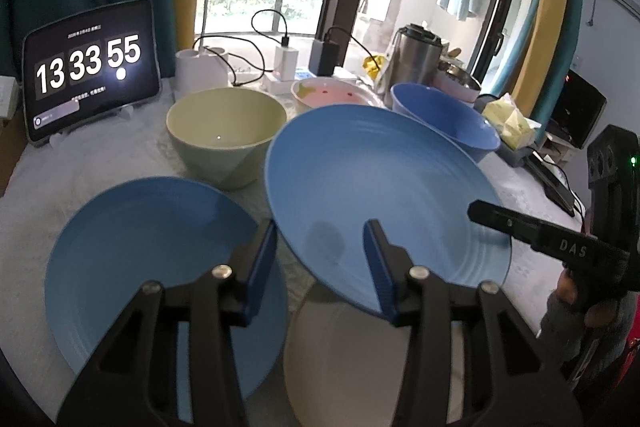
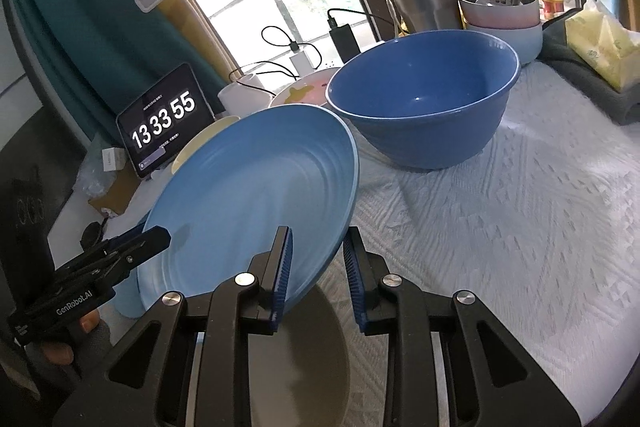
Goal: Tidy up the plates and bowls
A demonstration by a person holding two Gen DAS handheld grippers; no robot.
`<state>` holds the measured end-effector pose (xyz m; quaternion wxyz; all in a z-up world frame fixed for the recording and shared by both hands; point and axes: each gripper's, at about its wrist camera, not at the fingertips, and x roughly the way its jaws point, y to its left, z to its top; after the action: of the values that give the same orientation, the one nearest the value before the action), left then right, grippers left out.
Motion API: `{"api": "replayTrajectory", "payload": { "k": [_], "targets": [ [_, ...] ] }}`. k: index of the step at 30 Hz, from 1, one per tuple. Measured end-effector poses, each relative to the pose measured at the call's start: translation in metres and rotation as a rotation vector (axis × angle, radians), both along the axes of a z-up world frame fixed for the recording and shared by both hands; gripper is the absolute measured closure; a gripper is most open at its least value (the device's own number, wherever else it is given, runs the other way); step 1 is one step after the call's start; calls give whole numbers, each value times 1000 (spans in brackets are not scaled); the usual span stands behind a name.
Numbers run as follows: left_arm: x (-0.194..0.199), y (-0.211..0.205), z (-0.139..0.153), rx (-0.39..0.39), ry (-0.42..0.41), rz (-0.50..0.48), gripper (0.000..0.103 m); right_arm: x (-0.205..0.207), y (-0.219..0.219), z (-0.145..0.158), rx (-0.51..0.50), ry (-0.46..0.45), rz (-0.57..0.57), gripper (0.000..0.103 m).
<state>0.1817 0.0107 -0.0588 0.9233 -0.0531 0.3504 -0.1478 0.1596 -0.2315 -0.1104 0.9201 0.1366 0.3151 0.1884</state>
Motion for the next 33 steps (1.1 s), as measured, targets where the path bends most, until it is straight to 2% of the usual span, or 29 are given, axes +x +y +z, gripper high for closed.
{"api": "replayTrajectory", "payload": {
  "k": [12,33],
  "targets": [
    [-23,-1,5,17,-26,-9,57,-18,0,5,-1,-17,10,75],
    [-61,-6,-5,58,-8,-59,57,-53,-2,-4,-37,-13,35,75]
  ]
}}
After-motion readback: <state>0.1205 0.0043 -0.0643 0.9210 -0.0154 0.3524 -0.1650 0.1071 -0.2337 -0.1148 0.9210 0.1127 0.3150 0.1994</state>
